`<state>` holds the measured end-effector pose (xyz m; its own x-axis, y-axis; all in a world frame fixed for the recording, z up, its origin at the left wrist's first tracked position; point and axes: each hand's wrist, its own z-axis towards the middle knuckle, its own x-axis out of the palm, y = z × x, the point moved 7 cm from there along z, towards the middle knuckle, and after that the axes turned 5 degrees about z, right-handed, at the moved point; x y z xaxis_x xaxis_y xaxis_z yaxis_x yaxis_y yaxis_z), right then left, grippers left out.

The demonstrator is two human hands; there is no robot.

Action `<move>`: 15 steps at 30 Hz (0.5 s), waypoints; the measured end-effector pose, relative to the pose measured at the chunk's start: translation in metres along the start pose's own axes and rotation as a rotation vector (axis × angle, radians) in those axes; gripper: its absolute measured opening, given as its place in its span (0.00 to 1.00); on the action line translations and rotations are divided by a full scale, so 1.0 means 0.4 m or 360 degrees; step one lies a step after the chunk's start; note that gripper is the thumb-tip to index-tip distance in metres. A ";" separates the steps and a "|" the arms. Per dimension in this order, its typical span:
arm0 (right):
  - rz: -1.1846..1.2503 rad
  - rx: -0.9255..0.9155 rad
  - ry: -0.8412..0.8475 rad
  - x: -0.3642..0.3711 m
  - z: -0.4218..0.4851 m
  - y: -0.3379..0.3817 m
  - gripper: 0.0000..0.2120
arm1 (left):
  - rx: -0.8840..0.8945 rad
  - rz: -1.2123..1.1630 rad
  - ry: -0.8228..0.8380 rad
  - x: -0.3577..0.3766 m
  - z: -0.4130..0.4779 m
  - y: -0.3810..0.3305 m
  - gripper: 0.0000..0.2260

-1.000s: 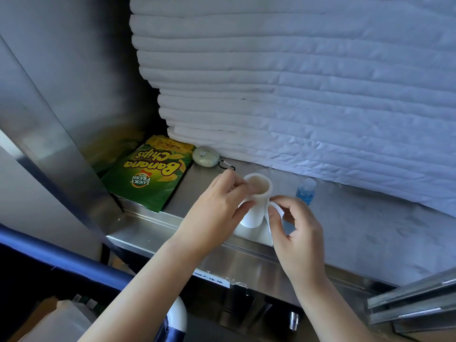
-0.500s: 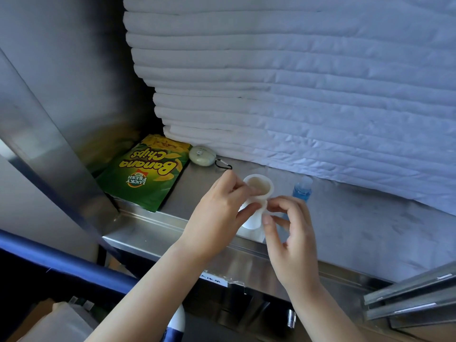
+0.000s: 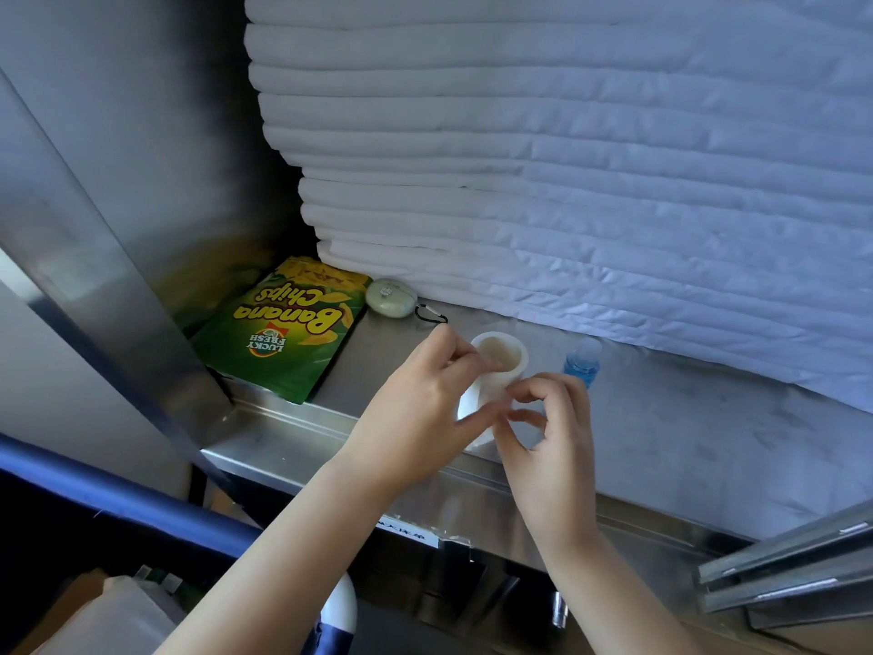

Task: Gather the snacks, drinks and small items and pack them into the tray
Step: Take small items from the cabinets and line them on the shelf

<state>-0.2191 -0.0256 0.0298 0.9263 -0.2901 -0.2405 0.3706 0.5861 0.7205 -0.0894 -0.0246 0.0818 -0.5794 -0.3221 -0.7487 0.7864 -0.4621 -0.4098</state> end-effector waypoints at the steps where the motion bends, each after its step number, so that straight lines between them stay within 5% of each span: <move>1: -0.0002 0.0015 -0.0006 0.001 -0.001 -0.005 0.17 | -0.0010 0.0014 -0.0002 0.002 0.002 0.003 0.13; 15: -0.0272 0.0424 0.0263 0.025 -0.010 -0.093 0.23 | -0.0002 0.0046 -0.0094 -0.009 0.020 0.009 0.07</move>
<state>-0.2232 -0.0471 -0.0020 0.8589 -0.2281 -0.4584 0.5107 0.3153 0.7999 -0.0862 -0.0320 0.0871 -0.5680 -0.3838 -0.7281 0.8033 -0.4509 -0.3890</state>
